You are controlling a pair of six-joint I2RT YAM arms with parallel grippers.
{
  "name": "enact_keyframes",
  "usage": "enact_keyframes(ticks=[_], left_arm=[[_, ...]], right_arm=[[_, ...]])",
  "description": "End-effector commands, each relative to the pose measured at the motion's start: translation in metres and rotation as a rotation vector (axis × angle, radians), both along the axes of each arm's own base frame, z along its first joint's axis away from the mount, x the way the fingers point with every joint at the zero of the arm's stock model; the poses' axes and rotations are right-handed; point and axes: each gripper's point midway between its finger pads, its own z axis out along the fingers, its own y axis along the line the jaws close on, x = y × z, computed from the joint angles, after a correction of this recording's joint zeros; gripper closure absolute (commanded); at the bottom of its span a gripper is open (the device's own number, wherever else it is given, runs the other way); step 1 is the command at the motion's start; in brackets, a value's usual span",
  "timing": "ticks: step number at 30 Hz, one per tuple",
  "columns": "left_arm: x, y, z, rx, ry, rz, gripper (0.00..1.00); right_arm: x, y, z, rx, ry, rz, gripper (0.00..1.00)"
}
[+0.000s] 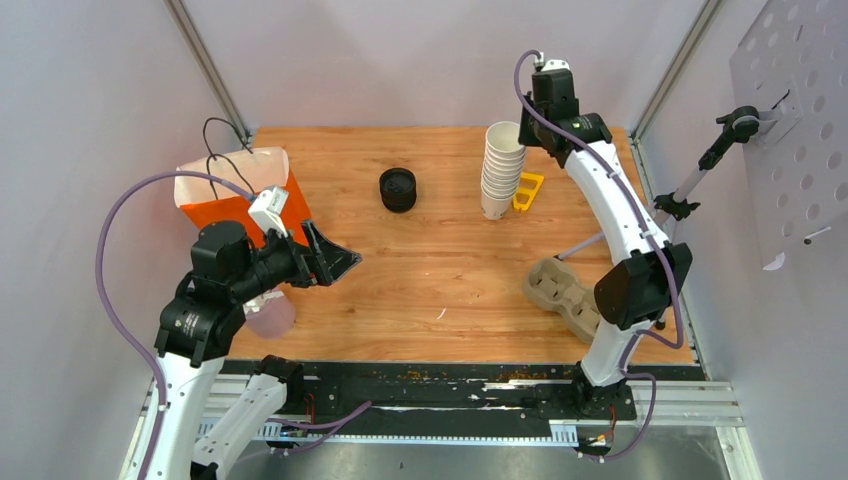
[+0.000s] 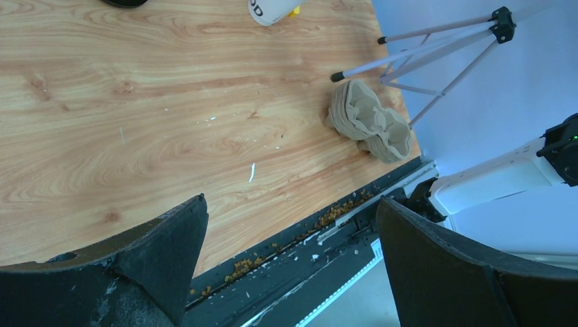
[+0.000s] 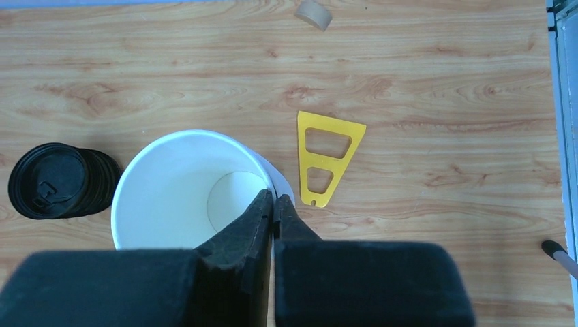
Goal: Pack the takeout coffee
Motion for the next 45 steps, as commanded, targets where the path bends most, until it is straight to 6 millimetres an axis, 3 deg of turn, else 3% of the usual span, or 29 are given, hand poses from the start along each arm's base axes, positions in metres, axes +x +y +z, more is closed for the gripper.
enact_keyframes(ticks=[1, 10, 18, 24, 29, 32, 36, 37, 40, 41, 42, 43, 45], left_arm=[[-0.002, -0.004, 0.024, -0.031, -0.052, -0.019, 0.00], [0.002, -0.001, 0.017, -0.002, -0.038, -0.004, 0.00], [0.005, 0.004, 0.009, 0.032, -0.019, 0.014, 0.00], [0.011, 0.002, -0.005, 0.056, 0.034, 0.009, 0.00], [0.013, 0.004, -0.015, 0.103, 0.069, 0.001, 0.00], [0.014, 0.008, -0.017, 0.131, 0.077, 0.014, 0.00], [0.014, 0.012, -0.020, 0.157, 0.080, 0.022, 0.00], [0.013, 0.011, -0.019, 0.158, 0.074, 0.011, 0.00], [0.010, 0.009, -0.018, 0.160, 0.063, -0.014, 0.00], [0.010, 0.009, -0.019, 0.161, 0.064, -0.012, 0.00], [0.010, 0.009, -0.020, 0.162, 0.067, -0.011, 0.00], [0.010, 0.009, -0.021, 0.162, 0.071, -0.013, 0.00], [0.012, 0.009, -0.022, 0.166, 0.079, -0.014, 0.00]], right_arm=[[0.006, -0.001, 0.034, 0.007, -0.070, 0.007, 1.00], [0.004, 0.001, 0.055, 0.097, -0.111, 0.019, 1.00], [-0.010, 0.003, 0.111, 0.151, -0.218, 0.059, 1.00], [-0.038, 0.025, 0.145, 0.244, -0.261, 0.201, 1.00], [-0.071, 0.042, 0.156, 0.315, -0.261, 0.295, 1.00], [-0.097, 0.058, 0.151, 0.364, -0.242, 0.367, 1.00], [-0.137, 0.088, 0.114, 0.385, -0.174, 0.456, 1.00], [-0.155, 0.102, 0.106, 0.394, -0.159, 0.510, 1.00], [-0.186, 0.125, 0.064, 0.381, -0.091, 0.588, 1.00], [-0.194, 0.132, 0.040, 0.373, -0.051, 0.605, 1.00], [-0.201, 0.139, 0.034, 0.374, -0.055, 0.623, 1.00], [-0.209, 0.146, 0.011, 0.365, -0.019, 0.639, 1.00], [-0.220, 0.160, -0.014, 0.369, 0.007, 0.677, 1.00]])
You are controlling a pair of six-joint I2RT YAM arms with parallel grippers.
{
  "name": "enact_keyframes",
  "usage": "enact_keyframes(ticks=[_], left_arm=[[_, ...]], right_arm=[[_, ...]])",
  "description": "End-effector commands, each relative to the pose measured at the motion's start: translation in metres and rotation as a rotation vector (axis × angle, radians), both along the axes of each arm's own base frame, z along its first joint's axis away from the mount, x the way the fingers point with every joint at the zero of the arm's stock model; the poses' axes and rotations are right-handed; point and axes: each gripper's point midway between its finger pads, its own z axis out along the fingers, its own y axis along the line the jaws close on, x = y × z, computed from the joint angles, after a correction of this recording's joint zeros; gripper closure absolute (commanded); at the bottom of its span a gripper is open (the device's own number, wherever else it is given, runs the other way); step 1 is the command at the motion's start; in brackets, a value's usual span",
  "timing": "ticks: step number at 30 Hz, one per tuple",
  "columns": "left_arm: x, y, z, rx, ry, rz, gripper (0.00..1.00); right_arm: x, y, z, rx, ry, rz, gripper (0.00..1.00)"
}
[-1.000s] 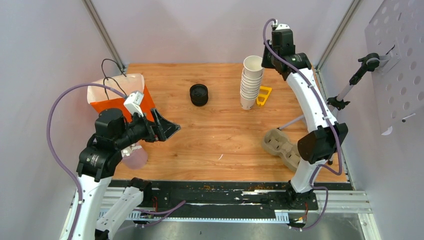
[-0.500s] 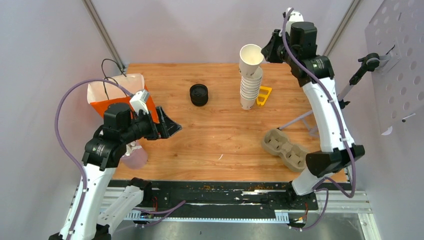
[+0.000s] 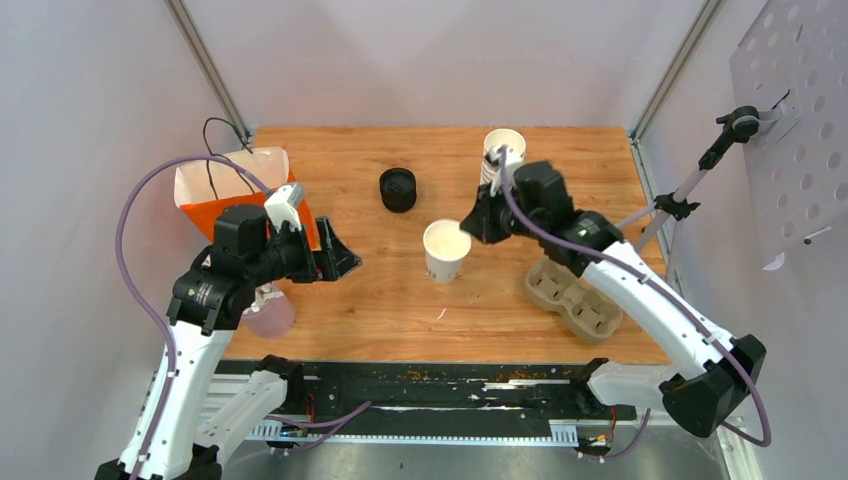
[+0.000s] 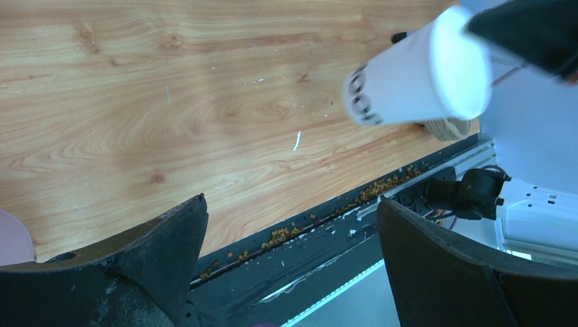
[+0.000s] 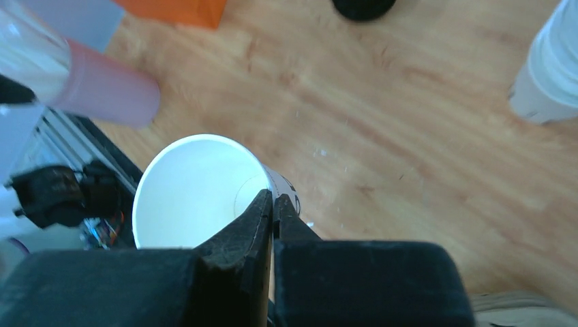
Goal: Pack the takeout coffee
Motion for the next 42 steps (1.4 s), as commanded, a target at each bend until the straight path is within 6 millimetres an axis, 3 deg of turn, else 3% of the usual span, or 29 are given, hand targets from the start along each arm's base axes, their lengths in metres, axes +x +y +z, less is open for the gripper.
enact_keyframes(ticks=[1, 9, 20, 24, 27, 30, 38, 42], left_arm=[[0.002, -0.001, 0.012, 0.010, -0.047, -0.021, 0.00], [0.023, -0.006, 0.021, 0.024, -0.068, -0.042, 0.00], [0.076, -0.010, 0.019, 0.121, -0.066, -0.039, 0.06], [0.101, -0.009, 0.020, 0.167, -0.073, -0.020, 0.09], [0.121, -0.009, 0.020, 0.202, -0.077, 0.005, 0.11], [0.147, -0.009, 0.020, 0.221, -0.100, 0.050, 0.14], [0.213, -0.026, 0.012, 0.238, -0.097, 0.102, 0.24], [0.248, -0.027, -0.009, 0.307, -0.057, 0.127, 0.35]], right_arm=[[-0.017, 0.029, -0.039, 0.030, 0.005, 0.064, 1.00], [-0.034, 0.045, -0.115, -0.017, 0.055, 0.094, 1.00], [-0.030, 0.043, -0.152, -0.073, -0.033, 0.080, 1.00], [-0.030, 0.040, -0.158, -0.114, -0.038, 0.076, 0.94], [-0.032, 0.036, -0.154, -0.128, -0.023, 0.068, 0.75], [-0.032, 0.027, -0.140, -0.142, -0.021, 0.026, 0.64], [-0.049, 0.012, -0.075, -0.099, -0.088, 0.054, 0.47], [-0.054, 0.007, -0.053, -0.077, -0.128, 0.061, 0.41]])
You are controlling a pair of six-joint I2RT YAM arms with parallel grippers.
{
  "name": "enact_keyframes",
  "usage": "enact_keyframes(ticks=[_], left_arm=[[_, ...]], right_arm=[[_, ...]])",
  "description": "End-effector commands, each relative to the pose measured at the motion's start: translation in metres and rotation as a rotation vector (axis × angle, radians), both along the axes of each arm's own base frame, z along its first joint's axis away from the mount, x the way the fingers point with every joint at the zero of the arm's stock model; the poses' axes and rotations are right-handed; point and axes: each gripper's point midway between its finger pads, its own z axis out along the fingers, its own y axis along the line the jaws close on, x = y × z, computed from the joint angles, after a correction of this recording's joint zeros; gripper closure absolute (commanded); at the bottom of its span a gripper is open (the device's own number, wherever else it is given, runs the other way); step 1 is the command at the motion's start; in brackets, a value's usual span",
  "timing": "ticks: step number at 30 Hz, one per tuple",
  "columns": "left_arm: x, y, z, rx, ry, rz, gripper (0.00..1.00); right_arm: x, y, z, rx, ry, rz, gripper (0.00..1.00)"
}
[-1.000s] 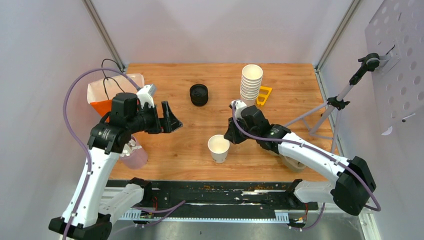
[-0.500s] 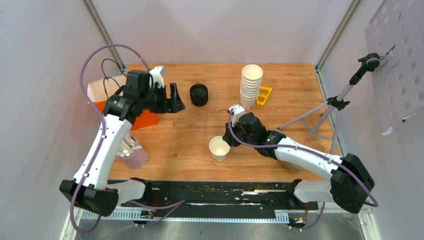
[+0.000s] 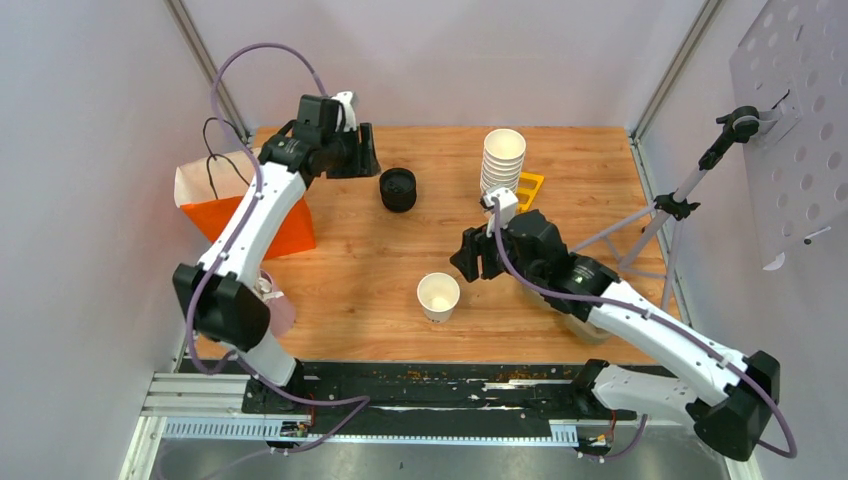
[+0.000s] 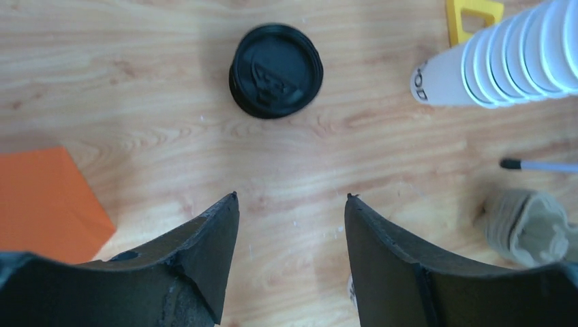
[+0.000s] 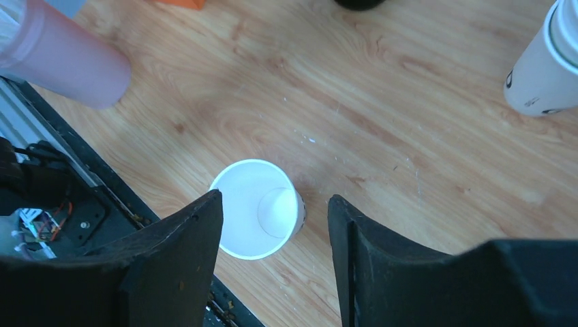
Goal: Pack the takeout coffee
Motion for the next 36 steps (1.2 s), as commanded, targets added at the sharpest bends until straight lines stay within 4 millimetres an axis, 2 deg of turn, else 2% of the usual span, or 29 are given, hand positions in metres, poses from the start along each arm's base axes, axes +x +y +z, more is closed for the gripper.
enact_keyframes(ticks=[1, 7, 15, 19, 27, 36], left_arm=[[0.042, -0.002, -0.001, 0.056, -0.042, 0.038, 0.36], [0.073, -0.013, -0.050, 0.100, 0.045, 0.011, 0.47], [0.096, -0.015, -0.099, 0.138, 0.075, 0.019, 0.59], [0.106, -0.018, -0.109, 0.136, 0.057, 0.013, 0.63], [0.122, -0.008, -0.124, 0.204, 0.051, 0.059, 0.61], [0.127, -0.011, -0.139, 0.201, 0.067, 0.049, 0.62]], right_arm=[[-0.007, -0.007, 0.034, 0.016, -0.057, 0.019, 0.41], [-0.009, -0.012, 0.059, 0.065, -0.106, 0.007, 0.40], [-0.006, -0.009, 0.060, 0.072, -0.116, 0.006, 0.41], [-0.002, -0.005, 0.054, 0.056, -0.106, 0.011, 0.41], [0.000, -0.002, 0.058, 0.061, -0.113, 0.014, 0.41], [0.000, -0.003, 0.056, 0.057, -0.115, 0.010, 0.41]])
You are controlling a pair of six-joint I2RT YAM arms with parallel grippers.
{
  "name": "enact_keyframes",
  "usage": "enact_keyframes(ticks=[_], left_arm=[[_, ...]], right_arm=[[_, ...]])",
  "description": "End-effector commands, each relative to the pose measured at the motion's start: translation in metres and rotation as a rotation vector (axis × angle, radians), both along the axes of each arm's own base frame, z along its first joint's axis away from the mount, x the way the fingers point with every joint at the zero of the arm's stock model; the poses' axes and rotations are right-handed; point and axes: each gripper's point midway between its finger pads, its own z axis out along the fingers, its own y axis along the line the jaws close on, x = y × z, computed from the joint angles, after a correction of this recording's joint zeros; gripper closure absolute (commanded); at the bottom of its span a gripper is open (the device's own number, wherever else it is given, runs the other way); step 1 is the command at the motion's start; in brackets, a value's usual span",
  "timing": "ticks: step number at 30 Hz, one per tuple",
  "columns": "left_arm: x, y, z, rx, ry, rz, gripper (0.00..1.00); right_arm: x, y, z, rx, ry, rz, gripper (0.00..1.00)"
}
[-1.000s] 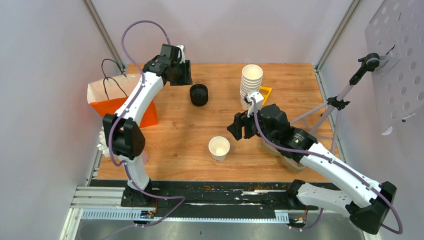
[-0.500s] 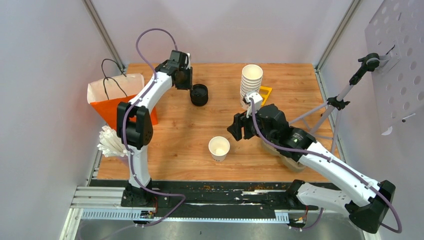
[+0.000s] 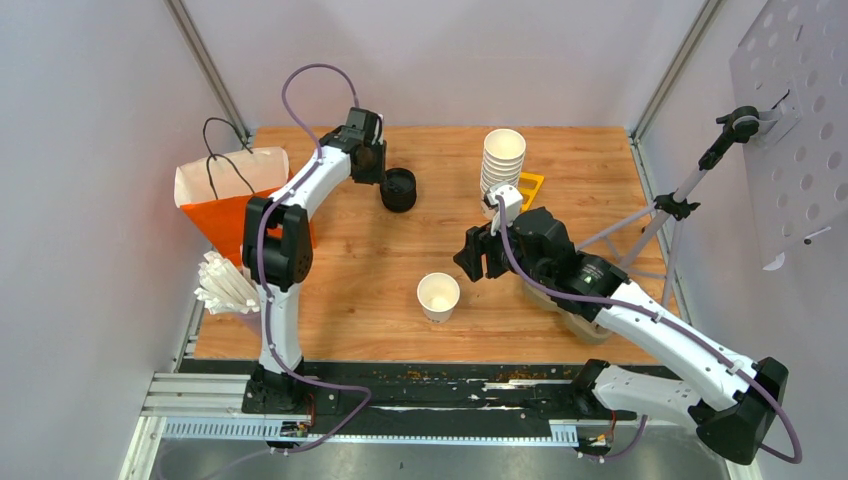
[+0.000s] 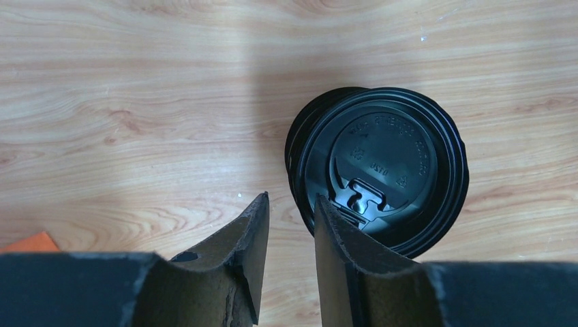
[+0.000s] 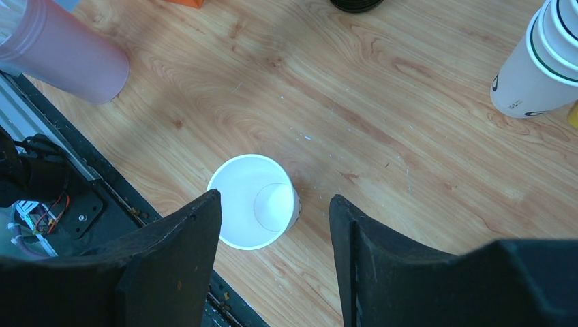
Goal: Pack the takeout coffee
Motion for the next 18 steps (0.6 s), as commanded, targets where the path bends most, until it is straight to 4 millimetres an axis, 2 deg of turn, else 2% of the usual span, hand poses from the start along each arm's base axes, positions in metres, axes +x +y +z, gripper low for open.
enact_keyframes(ticks=[1, 9, 15, 18], left_arm=[[0.020, -0.006, 0.016, -0.008, -0.077, -0.012, 0.63], [0.020, -0.010, 0.019, -0.032, -0.082, -0.019, 0.78], [0.015, -0.016, 0.026, -0.063, -0.083, -0.047, 1.00], [0.014, -0.016, 0.030, -0.065, -0.085, -0.056, 1.00]], right_arm=[[0.006, 0.005, 0.031, 0.059, -0.077, -0.001, 0.41], [0.009, 0.007, 0.026, 0.045, -0.074, -0.001, 0.41], [0.009, 0.010, 0.019, 0.049, -0.055, -0.004, 0.41], [0.009, 0.009, 0.018, 0.051, -0.052, -0.007, 0.41]])
